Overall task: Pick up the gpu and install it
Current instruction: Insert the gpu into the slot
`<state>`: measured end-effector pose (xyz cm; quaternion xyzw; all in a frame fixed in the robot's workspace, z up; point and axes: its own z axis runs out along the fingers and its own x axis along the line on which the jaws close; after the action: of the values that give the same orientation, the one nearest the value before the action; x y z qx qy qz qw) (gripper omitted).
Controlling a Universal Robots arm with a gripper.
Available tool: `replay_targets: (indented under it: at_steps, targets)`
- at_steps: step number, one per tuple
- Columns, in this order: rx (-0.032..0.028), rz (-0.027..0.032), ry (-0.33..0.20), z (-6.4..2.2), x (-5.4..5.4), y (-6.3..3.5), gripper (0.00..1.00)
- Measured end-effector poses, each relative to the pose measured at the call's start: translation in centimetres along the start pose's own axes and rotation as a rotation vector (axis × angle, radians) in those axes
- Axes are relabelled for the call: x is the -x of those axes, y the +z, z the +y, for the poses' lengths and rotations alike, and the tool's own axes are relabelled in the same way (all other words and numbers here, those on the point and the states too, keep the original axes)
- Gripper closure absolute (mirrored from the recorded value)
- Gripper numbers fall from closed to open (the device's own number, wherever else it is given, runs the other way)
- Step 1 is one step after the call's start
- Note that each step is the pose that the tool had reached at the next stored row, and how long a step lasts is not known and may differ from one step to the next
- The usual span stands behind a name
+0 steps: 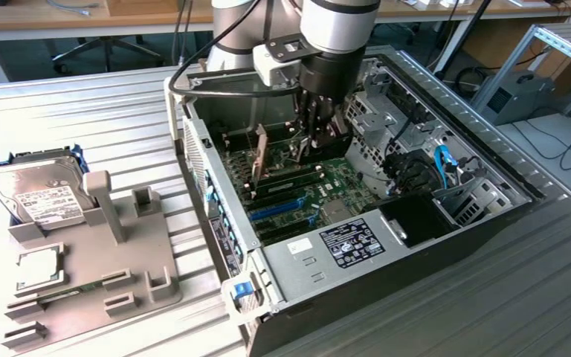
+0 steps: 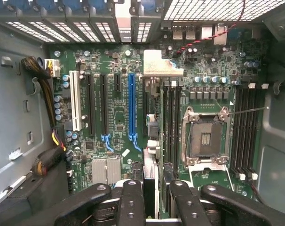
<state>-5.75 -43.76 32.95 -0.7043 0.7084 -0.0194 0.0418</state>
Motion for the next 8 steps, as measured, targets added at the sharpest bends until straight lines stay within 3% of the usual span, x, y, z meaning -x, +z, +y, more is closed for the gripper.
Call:
replay_targets:
  at_steps: [8]
  targets:
    - [0.0000,0.0000,0.000,0.16,-0.98,0.00,0.74]
